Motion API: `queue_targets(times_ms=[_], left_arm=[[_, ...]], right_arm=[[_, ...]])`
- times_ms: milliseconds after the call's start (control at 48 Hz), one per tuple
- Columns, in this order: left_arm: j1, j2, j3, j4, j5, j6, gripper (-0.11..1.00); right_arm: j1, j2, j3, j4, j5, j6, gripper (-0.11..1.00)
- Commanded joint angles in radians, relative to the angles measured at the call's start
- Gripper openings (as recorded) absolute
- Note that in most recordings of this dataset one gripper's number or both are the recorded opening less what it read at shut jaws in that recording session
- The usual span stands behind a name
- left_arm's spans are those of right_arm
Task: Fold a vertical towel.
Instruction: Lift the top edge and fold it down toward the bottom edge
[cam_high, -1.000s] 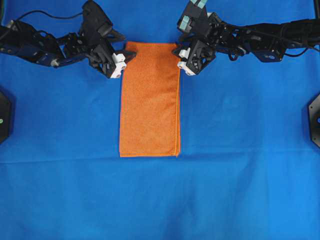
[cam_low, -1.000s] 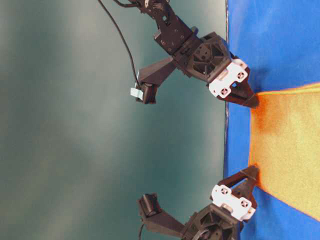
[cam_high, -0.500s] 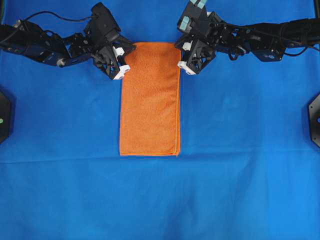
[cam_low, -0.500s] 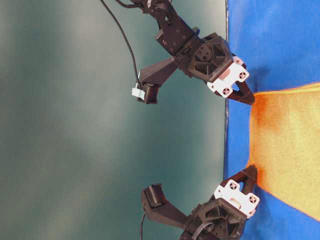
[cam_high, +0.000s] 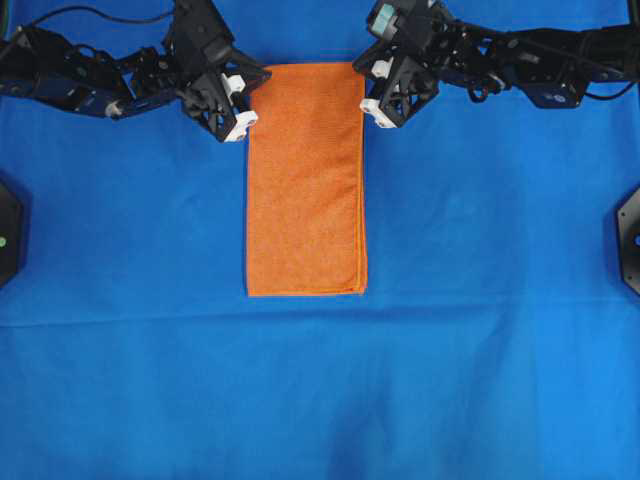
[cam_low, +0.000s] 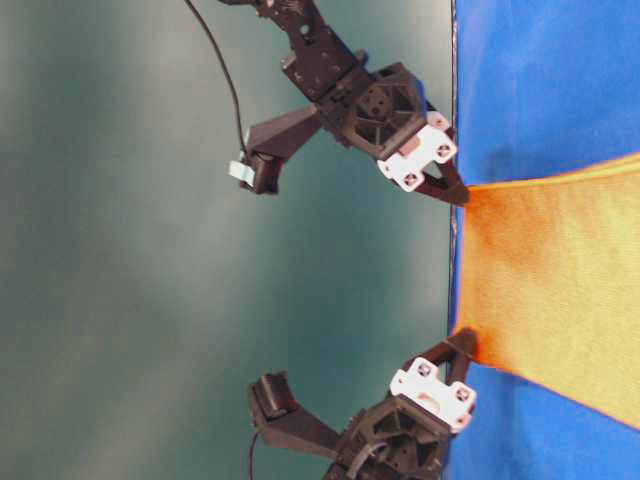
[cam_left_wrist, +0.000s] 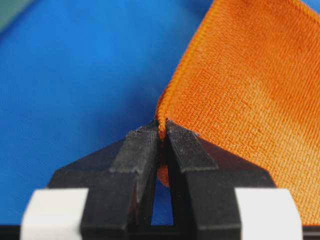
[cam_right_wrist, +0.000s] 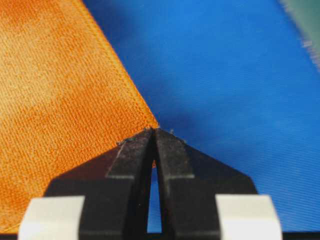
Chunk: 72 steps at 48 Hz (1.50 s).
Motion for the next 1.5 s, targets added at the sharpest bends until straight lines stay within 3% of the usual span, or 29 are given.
queue_targets(times_ms=[0,208,688,1042,1271,1480], left_arm=[[0.032,-0.028,-0.023,0.003,-0.003,0.009,0.03],[0.058,-0.021,-0.049,0.003,0.002,0.054,0.03],[-0.028,-0.186,-0.009,0.003,0.089,0.06,0.03],[-0.141,-0.331,0.048,0.002,0.215,0.051,0.03],[-0.239,-0.414,0.114,0.002,0.219,0.043,0.03],[-0.339,-0.414,0.147,0.002,0.219,-0.011,0.03]], right_arm=[[-0.018,-0.031,-0.02,-0.002,-0.015,-0.002,0.02],[-0.029,-0.031,-0.018,-0.002,-0.04,-0.002,0.02],[-0.008,-0.163,-0.008,-0.003,0.011,-0.015,0.02],[0.124,-0.275,0.035,-0.009,0.06,-0.015,0.02],[0.235,-0.314,0.098,-0.006,0.063,-0.003,0.02],[0.342,-0.33,0.135,0.002,0.074,0.002,0.02]])
